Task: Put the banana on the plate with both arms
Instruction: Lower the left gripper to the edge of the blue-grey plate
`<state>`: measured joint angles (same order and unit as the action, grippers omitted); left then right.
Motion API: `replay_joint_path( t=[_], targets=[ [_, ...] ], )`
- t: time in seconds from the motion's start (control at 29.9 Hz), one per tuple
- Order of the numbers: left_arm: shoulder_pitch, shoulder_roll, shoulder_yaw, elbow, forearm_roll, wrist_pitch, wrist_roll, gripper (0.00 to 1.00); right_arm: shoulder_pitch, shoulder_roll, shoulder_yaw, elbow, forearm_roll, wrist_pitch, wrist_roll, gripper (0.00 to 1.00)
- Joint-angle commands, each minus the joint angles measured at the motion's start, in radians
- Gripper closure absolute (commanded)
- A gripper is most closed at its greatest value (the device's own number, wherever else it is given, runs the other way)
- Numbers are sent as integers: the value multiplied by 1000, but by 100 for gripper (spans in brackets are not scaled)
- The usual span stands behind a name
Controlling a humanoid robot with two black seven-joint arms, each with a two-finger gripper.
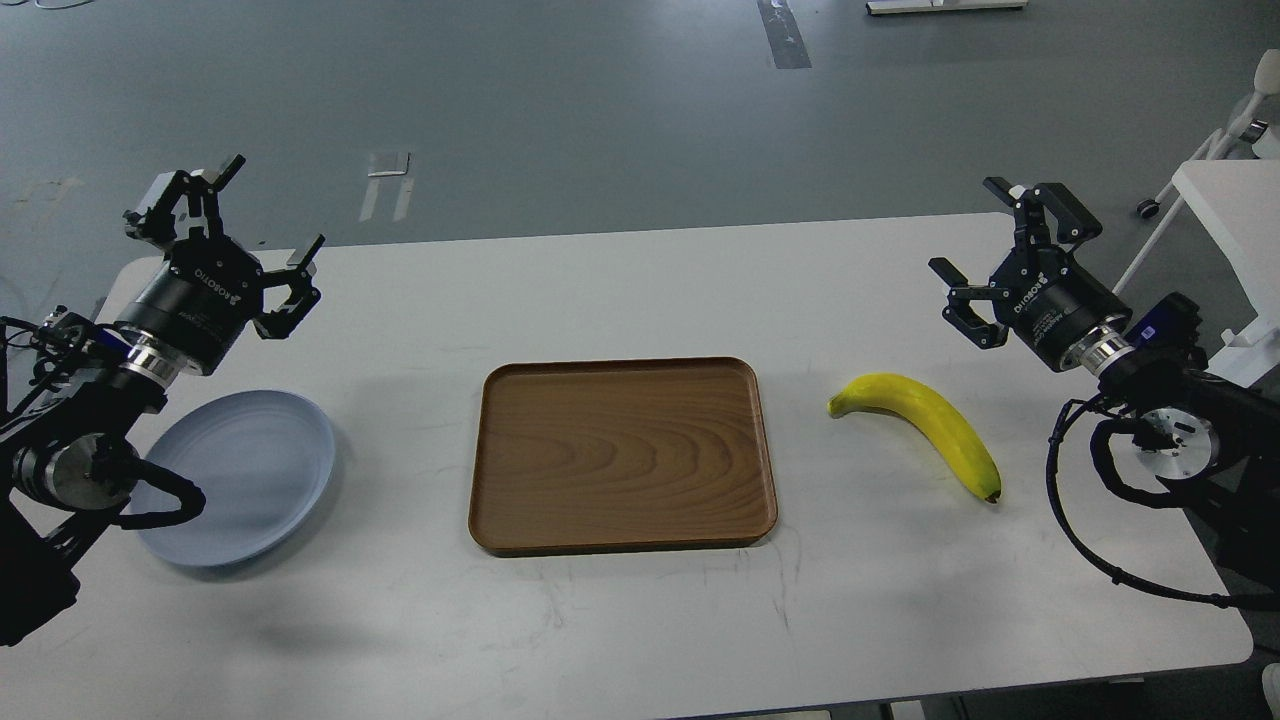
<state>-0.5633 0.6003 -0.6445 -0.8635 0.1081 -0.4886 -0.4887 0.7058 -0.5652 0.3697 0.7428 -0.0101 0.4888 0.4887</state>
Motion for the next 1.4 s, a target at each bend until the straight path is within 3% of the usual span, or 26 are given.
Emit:
replay_joint_path(
  t=[0.0,0.27,0.5,0.7,0.84,1.1,1.3,1.37],
  targets=[
    [10,6,0,0,1,0,0,0,-5,1,9,1,1,0,0,0],
    [-1,12,5,29,1,0,0,0,-5,-1,20,0,-1,0,0,0],
    [-41,24,-1,231,-16,0,0,0,3,-2,25,-2,-1,0,0,0],
    [-43,67,8,230,1,0,0,0,0,-10,25,0,-1,0,0,0],
    [-69,162,9,109,148,0,0,0,0,-15,23,0,-2,0,0,0],
    [-73,412,-3,-286,725,0,0,0,-3,-16,20,1,-2,0,0,0],
    [-41,443,31,-347,1108,0,0,0,-3,-21,18,1,-2,0,0,0],
    [-7,441,83,-327,1244,97,0,0,-5,-21,18,1,-2,0,0,0]
  ],
)
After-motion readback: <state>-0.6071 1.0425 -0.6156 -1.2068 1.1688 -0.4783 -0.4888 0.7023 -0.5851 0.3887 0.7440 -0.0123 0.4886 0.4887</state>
